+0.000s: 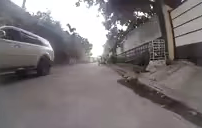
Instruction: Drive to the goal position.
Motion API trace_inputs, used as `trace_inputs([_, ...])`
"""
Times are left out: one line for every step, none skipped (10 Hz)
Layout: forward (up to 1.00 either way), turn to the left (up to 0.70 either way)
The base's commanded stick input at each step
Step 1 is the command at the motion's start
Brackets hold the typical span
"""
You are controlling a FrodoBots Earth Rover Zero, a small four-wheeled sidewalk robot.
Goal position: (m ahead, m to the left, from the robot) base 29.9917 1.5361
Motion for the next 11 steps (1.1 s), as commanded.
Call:
trace_inputs([1.00,0.00])
trace_inputs([1.00,0.00])
trace_inputs([1.00,0.00])
trace_inputs([1.00,0.00])
trace_inputs([1.00,0.00])
trace_inputs([1.00,-0.01])
trace_inputs([1.00,-0.12])
trace_inputs([1.00,-0.29])
trace_inputs([1.00,-0.40])
trace_inputs([1.00,-0.40])
trace_inputs([1.00,-0.35])
